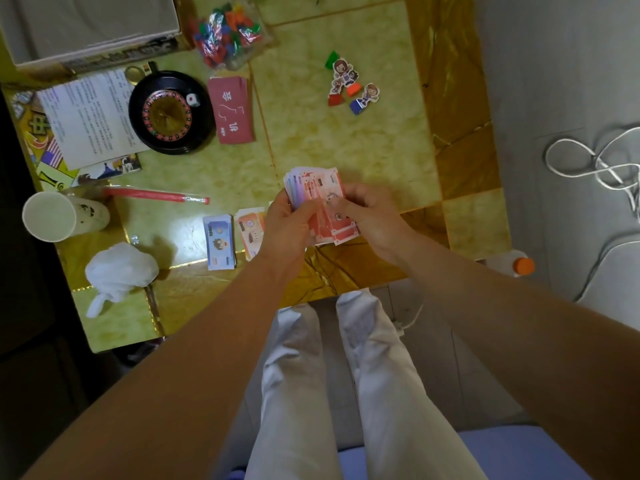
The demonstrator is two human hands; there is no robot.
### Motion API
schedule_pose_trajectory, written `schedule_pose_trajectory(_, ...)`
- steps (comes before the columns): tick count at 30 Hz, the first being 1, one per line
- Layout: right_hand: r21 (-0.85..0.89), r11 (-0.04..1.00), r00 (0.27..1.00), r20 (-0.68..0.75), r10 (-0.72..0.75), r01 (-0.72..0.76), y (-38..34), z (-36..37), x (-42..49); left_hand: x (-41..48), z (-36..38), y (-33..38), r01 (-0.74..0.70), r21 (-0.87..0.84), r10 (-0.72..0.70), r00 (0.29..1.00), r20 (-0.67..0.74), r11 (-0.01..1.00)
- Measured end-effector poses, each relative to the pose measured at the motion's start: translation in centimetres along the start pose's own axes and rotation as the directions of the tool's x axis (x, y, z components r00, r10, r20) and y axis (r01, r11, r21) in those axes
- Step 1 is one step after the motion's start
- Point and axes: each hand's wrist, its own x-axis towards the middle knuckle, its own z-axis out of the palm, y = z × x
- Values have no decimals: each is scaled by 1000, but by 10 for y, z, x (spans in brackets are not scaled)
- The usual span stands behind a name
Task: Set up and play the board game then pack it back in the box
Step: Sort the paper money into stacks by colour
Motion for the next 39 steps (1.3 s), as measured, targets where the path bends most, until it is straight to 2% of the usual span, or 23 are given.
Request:
schedule_pose_trajectory(5,28,999,1000,-12,17,-17,0,-14,-3,-2,7,-2,-32,34,31,999,20,999)
schedule_pose_trajectory(8,50,998,999,-8,37,-37,-1,-20,-5,-2,14,0,-6,-2,7,999,42,1000)
schedule_pose_trajectory(14,170,983,992,-90,86,-69,-1,-34,-3,-1,22,0,-53,59,50,997,52,997)
schedule_pose_trajectory(19,201,977,992,-79,95,-77,-4,-40,-3,-1,27,0,-39,-13,40,994,99,999)
schedule_pose_trajectory(25,358,912,979,60,194,-202,-7,-45,1,-1,30,-1,73,-139,-46,981,188,988)
schedule_pose_trajectory(29,416,875,969,118,219,-248,-8,-48,1,-1,32,0,99,-127,-80,985,151,987)
schedule_pose_trajectory(34,424,875,973,101,209,-232,-5,-50,3,1,36,2,-36,62,36,999,-2,997)
schedule_pose_trajectory(37,402,899,983,19,182,-174,-4,-46,6,-1,36,2,-160,82,157,987,41,984)
schedule_pose_trajectory(39,345,931,989,-36,143,-122,-4,-43,7,-1,37,2,-272,182,268,962,42,945)
